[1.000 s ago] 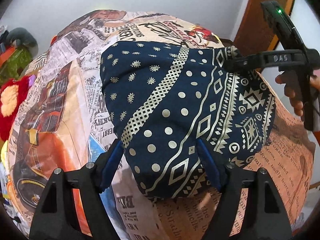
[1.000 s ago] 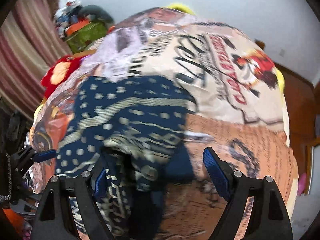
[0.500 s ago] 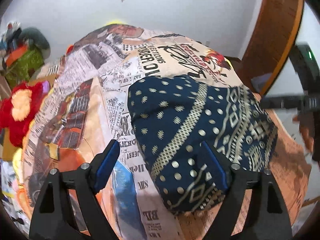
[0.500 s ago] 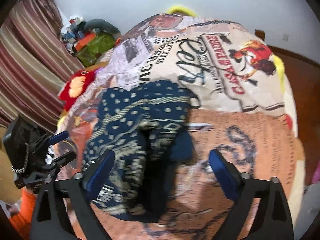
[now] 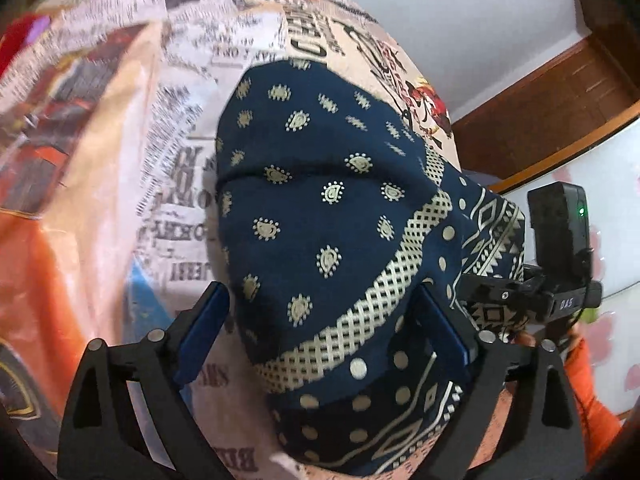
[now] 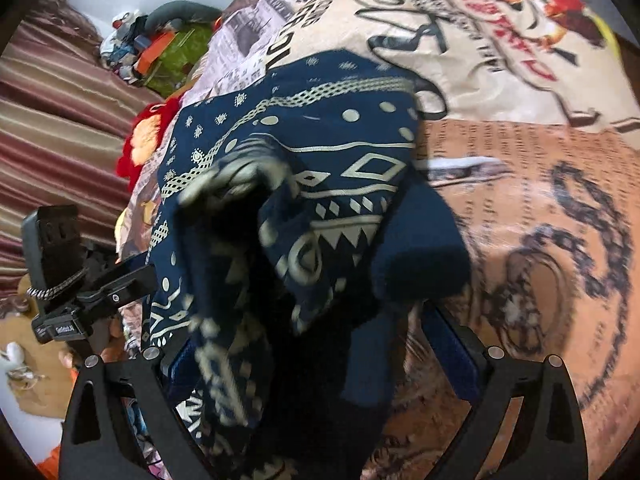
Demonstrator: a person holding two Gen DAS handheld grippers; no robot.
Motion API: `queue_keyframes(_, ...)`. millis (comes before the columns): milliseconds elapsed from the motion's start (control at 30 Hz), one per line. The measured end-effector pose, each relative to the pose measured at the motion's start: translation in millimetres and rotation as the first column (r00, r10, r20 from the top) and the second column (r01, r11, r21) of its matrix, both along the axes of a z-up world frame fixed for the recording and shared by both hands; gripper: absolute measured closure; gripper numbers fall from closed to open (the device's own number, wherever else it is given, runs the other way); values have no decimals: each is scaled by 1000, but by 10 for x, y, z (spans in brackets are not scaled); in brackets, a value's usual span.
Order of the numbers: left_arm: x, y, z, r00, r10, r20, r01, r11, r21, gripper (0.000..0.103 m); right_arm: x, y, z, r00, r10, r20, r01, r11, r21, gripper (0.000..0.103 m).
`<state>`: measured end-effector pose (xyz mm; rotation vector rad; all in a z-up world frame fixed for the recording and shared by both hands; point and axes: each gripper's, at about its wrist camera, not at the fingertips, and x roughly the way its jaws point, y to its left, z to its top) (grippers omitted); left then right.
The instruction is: Fold large clothes
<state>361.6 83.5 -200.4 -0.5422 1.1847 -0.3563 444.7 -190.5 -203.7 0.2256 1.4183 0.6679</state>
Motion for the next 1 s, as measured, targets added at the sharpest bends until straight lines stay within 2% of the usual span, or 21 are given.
queue_keyframes(167, 167, -44, -169, 999, -3, -44, 1, 998, -64, 3, 133, 115, -62, 1000, 29, 7, -29, 999, 38, 0)
queue_keyframes(333, 300, -51, -268, 997, -1, -80, -9, 993, -120, 3, 248, 246, -135, 999, 37, -27, -34, 995, 95, 0)
queue_keyframes(400, 319, -41, -268, 997, 7, -78, -17, 992, -129, 6, 281, 292, -146, 999, 34, -36, -30, 994, 107, 3)
queue_keyframes(600, 294, 15, -228, 999, 0, -42, -6, 988, -156, 24, 305, 334, -172, 998, 37, -51, -29, 987, 155, 20)
queue_keyframes(667, 236, 16, -195, 1000, -8, -27, 4, 990, -143, 30, 274, 301, -162, 998, 41, -49, -32, 984, 174, 34)
queue_keyframes(800, 148, 1, -47, 999, -25, 26, 28, 995, -92, 36, 214, 346, -55, 998, 59, 5, -59, 987, 147, 46)
queue_keyframes(867, 148, 27, 37, 999, -24, 39, 28, 996, -90, 38, 176, 357, 31, 997, 62, 35, -66, 989, 134, 52)
queue_keyframes(1000, 103, 72, 172, 998, -22, 67, 29, 995, -97, 41, 127, 349, 187, 996, 64, 64, -72, 989, 130, 58)
